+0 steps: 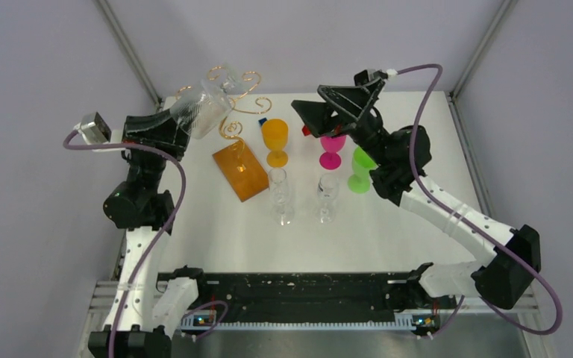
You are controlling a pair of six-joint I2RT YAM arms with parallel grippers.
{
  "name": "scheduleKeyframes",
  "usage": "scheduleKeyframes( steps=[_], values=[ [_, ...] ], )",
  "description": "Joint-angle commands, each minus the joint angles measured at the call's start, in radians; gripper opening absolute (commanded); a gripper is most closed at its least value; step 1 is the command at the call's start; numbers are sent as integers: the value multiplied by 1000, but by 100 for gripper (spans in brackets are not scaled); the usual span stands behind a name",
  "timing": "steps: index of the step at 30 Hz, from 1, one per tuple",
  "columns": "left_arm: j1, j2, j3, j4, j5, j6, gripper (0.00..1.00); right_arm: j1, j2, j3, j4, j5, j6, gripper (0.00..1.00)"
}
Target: Place the wine glass upside down on the wine glass rack
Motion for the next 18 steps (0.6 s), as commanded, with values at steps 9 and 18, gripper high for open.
scheduleKeyframes(
  steps=[9, 18],
  values=[
    [-7, 83, 29, 459, -12, 115, 0, 192, 125, 187, -4, 188, 76, 75],
    [-6, 71, -57, 604, 24, 258, 0, 330, 147, 187, 24, 260, 49, 74]
  ],
)
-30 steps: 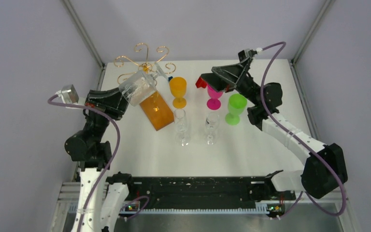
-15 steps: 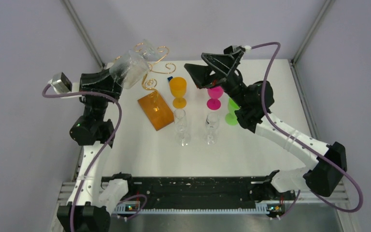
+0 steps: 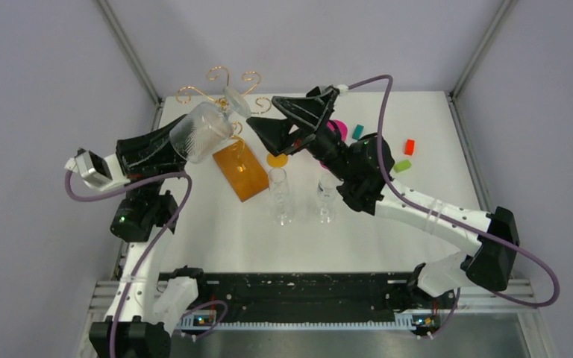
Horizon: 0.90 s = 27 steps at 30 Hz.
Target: Place the wine glass upside down on the wine glass rack
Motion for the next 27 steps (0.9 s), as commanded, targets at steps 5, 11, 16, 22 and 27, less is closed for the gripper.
scheduleKeyframes(
  steps=[5, 11, 16, 22, 27],
  values=[
    [-6, 13, -2, 174, 33, 73, 0, 82, 8, 48, 75, 42, -17, 73],
    [-5, 3, 0, 175, 40, 89, 0, 118, -9, 22, 113, 51, -27, 72],
    [-5, -4, -4, 175, 50, 92, 0, 132, -8, 9, 150, 61, -24, 63],
    [-35, -19, -14, 175, 74, 93, 0, 131, -1, 9, 211, 60, -12, 55],
    [-39, -21, -13, 175, 86, 92, 0, 131, -2, 13, 221, 51, -11, 48]
  ],
)
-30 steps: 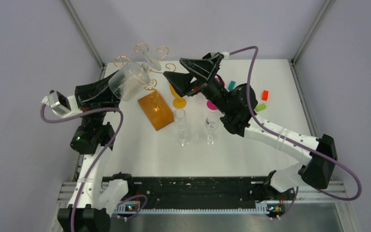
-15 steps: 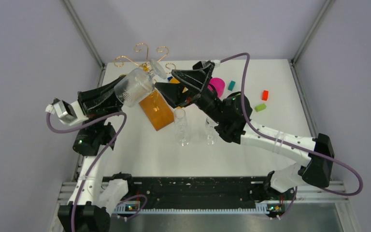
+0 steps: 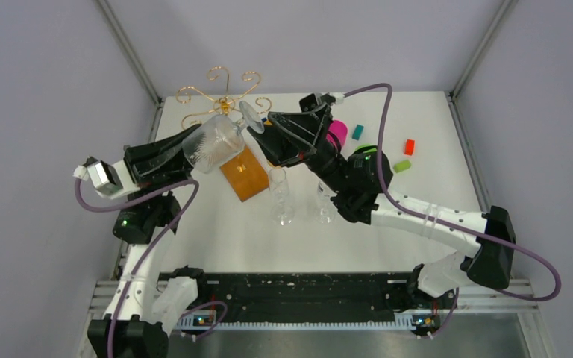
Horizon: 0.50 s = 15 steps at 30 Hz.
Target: Place the wine glass upside down on the wine glass rack
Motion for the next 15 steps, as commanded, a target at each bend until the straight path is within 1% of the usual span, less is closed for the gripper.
scheduleKeyframes(
  steps=[1, 7, 11, 13, 15],
  values=[
    [-8, -17, 14, 92, -14, 4, 0, 12, -14, 12, 82, -2, 5, 47],
    [-20, -23, 28, 92, 14, 7, 0, 11, -15, -15, 105, 9, 28, 46],
    [-29, -36, 56, 92, 87, 18, 0, 12, -16, -26, 105, 12, 32, 46],
    [-30, -45, 60, 91, 101, 24, 0, 12, -16, -27, 104, 12, 30, 45],
    [-30, -52, 58, 90, 102, 30, 0, 11, -16, -25, 104, 11, 29, 42]
  ],
)
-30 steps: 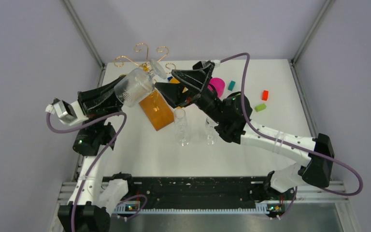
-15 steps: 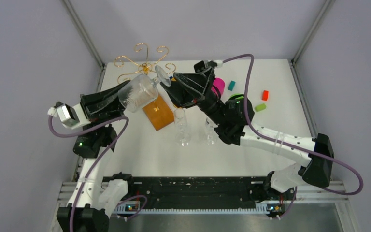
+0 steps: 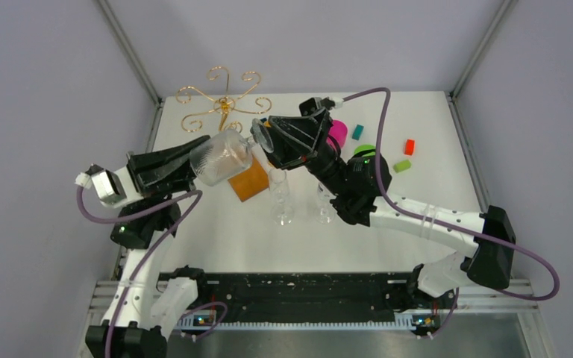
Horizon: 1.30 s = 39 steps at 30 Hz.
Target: Place the wine glass upside down on the wine glass rack
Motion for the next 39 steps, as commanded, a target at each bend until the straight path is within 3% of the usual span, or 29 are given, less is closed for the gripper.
scheduleKeyframes(
  steps=[1, 8, 14, 21, 27, 35, 39],
  values=[
    [-10, -37, 44, 91, 41, 15, 0, 9, -17, 13, 63, 7, 9, 40],
    [-10, -34, 36, 93, 34, 22, 0, 9, -20, 15, 64, -4, -1, 29],
    [-10, -28, 33, 94, -36, 47, 0, 9, -33, -21, 64, -20, -12, 46],
    [-10, -14, 54, 94, -42, 52, 0, 8, -44, -57, 59, -46, -10, 48],
    [-10, -25, 32, 93, -48, 56, 0, 9, -40, -42, 88, -68, -20, 40],
    [-10, -28, 24, 94, -61, 62, 0, 9, -31, -19, 121, -108, -28, 38],
    [-10, -29, 17, 94, -58, 59, 0, 9, -32, -12, 129, -115, -31, 31]
  ],
)
